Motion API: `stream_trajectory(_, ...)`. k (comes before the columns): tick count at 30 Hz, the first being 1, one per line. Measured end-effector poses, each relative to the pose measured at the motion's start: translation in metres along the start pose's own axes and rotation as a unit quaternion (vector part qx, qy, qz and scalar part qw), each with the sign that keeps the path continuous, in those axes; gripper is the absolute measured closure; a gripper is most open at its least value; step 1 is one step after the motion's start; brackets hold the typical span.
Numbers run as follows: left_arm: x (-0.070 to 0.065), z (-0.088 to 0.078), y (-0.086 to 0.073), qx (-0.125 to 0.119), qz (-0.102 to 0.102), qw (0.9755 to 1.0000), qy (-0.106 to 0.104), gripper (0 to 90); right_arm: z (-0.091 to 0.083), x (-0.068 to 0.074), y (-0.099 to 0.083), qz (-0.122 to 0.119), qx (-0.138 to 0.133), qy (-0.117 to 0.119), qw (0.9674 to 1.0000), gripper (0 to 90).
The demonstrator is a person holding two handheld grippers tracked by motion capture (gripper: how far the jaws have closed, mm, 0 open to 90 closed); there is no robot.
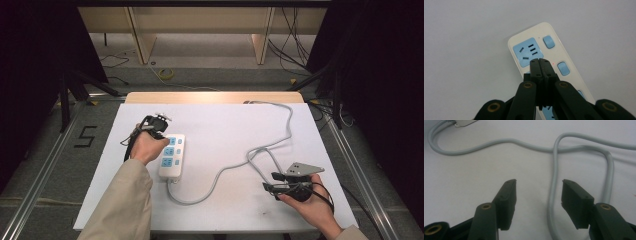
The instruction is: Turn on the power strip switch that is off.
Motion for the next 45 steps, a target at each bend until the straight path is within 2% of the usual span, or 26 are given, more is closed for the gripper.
stream_trajectory(12,-0.007,0.003,0.007,0.003,0.005,1.0,-0.001,89.7,0.0,0.0,0.0,-0.001,-0.001,-0.001,1.0,46.5)
stream_trajectory(27,-0.008,0.009,0.012,0.01,0.002,0.9999,-0.002,89.8,0.0,0.001,0.0,-0.001,0.0,0.002,1.0,46.5)
stream_trajectory(45,-0.018,0.013,0.02,0.013,0.012,0.9998,0.0,89.7,0.0,0.001,0.0,-0.002,-0.001,0.002,1.0,46.5)
Point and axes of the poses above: each handheld gripper's, and its own axes: z roughly forward along the jaws, y roughly out of its top, x roughly to its left, the point moved 1 cm from there along z, roughly forward along the jaws, and after that the axes turned 11 degrees about -z, right-handed, at the moved point
